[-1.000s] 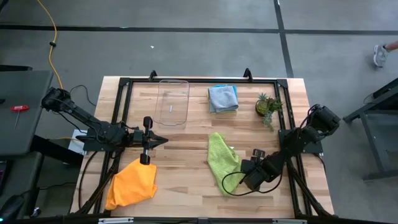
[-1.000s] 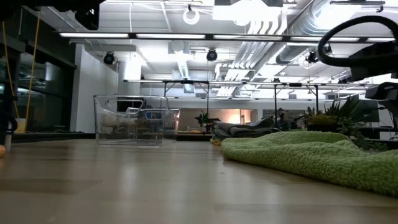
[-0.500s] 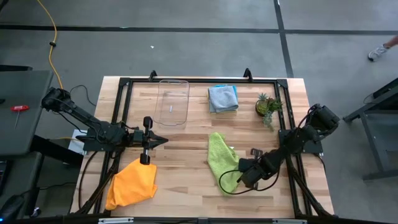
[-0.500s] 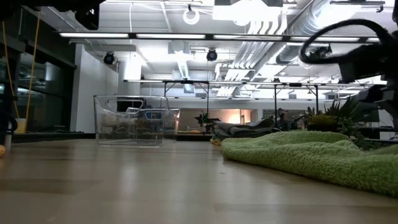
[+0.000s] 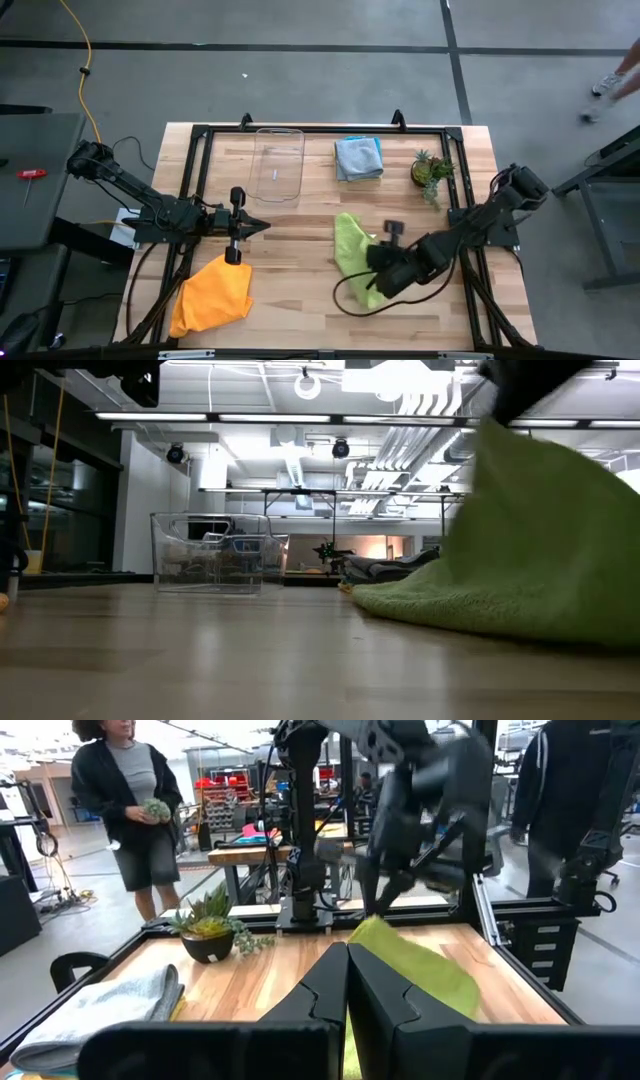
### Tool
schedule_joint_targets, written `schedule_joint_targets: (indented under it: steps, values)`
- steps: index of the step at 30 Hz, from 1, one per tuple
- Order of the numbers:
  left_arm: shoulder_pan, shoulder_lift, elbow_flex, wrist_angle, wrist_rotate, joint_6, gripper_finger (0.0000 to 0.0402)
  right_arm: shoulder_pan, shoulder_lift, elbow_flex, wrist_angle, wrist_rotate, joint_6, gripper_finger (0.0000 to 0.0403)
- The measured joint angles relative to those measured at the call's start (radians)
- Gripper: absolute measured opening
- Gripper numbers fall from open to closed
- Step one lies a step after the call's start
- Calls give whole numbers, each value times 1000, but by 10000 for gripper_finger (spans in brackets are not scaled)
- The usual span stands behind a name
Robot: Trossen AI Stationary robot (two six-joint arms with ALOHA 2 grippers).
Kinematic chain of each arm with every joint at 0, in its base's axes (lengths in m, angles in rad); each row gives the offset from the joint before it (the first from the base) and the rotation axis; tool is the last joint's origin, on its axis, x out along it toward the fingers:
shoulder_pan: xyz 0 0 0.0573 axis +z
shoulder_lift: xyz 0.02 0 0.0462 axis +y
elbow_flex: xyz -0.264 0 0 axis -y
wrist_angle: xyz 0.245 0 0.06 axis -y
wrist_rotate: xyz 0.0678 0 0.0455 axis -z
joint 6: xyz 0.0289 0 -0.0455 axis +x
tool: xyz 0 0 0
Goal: Fold microfiber towels
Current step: Fold the green microfiber cloth
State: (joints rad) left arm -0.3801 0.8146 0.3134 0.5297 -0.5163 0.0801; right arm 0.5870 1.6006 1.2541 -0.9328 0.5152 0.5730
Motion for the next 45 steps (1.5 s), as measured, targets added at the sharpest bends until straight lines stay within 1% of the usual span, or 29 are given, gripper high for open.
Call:
schedule_joint_targets:
  steps: [2,4,6,9,13,16,20,23,25,28,31,35,40,42,45]
  values:
    - [0,0,0,0,1,-1,0,-23,-3,33,78,49,-95,2]
    - [0,0,0,0,18,-1,0,-50,-4,33,198,60,-187,1]
    - [0,0,0,0,42,-1,0,-80,-3,4,328,44,-286,1]
    - [0,0,0,0,79,-1,0,-124,10,-45,494,-10,-398,1]
    - [0,21,0,3,105,-25,0,-171,37,-101,694,-72,-506,1]
    - [0,82,0,47,117,-41,0,-195,60,-125,795,-88,-556,0]
    - [6,225,2,156,119,-43,10,-216,87,-126,833,-94,-574,0]
    - [32,345,37,185,129,-43,33,-222,106,-126,854,-102,-582,0]
    - [53,417,75,188,142,-57,54,-222,113,-126,872,-130,-594,0]
    - [77,520,139,190,189,-94,90,-221,122,-126,902,-187,-608,0]
    - [95,604,203,178,277,-103,126,-219,124,-126,913,-231,-627,0]
    - [112,687,259,161,376,-104,169,-208,124,-126,940,-252,-641,0]
    - [139,735,296,145,461,-138,209,-198,124,-126,984,-329,-672,0]
    - [149,748,305,148,481,-150,220,-192,124,-126,998,-334,-685,0]
    - [159,748,305,148,483,-157,231,-191,124,-126,1005,-336,-686,0]
